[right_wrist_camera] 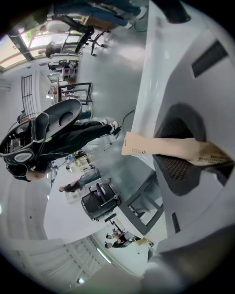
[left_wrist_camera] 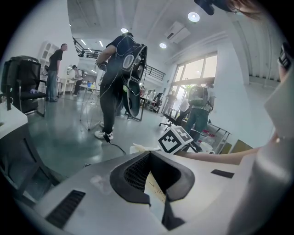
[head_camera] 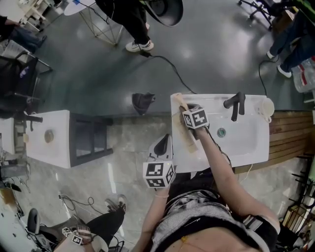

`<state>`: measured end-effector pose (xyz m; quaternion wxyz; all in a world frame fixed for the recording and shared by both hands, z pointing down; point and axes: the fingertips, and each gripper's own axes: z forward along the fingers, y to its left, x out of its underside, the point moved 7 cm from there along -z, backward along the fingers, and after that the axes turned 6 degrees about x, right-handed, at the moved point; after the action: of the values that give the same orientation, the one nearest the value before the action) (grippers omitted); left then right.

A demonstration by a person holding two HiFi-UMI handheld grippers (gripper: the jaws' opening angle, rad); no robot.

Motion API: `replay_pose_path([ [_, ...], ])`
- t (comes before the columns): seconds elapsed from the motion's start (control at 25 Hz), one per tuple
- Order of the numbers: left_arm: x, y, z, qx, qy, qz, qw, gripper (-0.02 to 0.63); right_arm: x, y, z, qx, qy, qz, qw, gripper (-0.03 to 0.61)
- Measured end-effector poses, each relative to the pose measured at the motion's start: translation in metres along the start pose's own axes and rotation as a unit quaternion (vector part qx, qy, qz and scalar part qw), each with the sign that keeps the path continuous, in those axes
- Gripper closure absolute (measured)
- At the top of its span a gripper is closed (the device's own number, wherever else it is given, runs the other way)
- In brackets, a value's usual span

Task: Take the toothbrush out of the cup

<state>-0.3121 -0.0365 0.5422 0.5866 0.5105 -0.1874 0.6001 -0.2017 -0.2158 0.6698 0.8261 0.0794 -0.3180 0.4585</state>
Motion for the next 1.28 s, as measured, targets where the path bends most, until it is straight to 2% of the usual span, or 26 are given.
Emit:
replay_pose_path([
  [0.28, -0.001, -0.001, 0.001, 0.003, -0.001, 0.0, 1.0, 0.614, -0.002, 0.001, 0.0, 0.012, -0.006, -0.02, 1.0, 0.463],
  [0.36, -0.001, -0.001, 0.001, 0.004, 0.0, 0.0, 1.0, 0.614, -0.002, 0.0, 0.001, 0.013, -0.005, -0.021, 1.0, 0.429],
  [0.52, 0.0, -0.002, 0.002, 0.005, 0.001, 0.001, 1.0, 0.614, -0.002, -0.003, 0.001, 0.014, -0.008, -0.024, 1.0, 0.411],
  [0.64, 0.0, -0.004, 0.004, 0.008, 0.001, 0.003, 1.0, 0.614, -0.001, -0.004, 0.002, 0.016, -0.008, -0.03, 0.999, 0.353],
  [0.8, -0.001, -0.006, 0.005, 0.011, 0.002, 0.004, 0.9999, 0.614, -0.002, -0.005, 0.0, 0.012, -0.01, -0.04, 0.999, 0.328],
  [1.28, -0.004, -0.01, 0.007, 0.013, -0.001, 0.011, 0.9999, 0.614, -0.01, -0.007, -0.017, -0.003, -0.034, -0.044, 0.998, 0.306],
])
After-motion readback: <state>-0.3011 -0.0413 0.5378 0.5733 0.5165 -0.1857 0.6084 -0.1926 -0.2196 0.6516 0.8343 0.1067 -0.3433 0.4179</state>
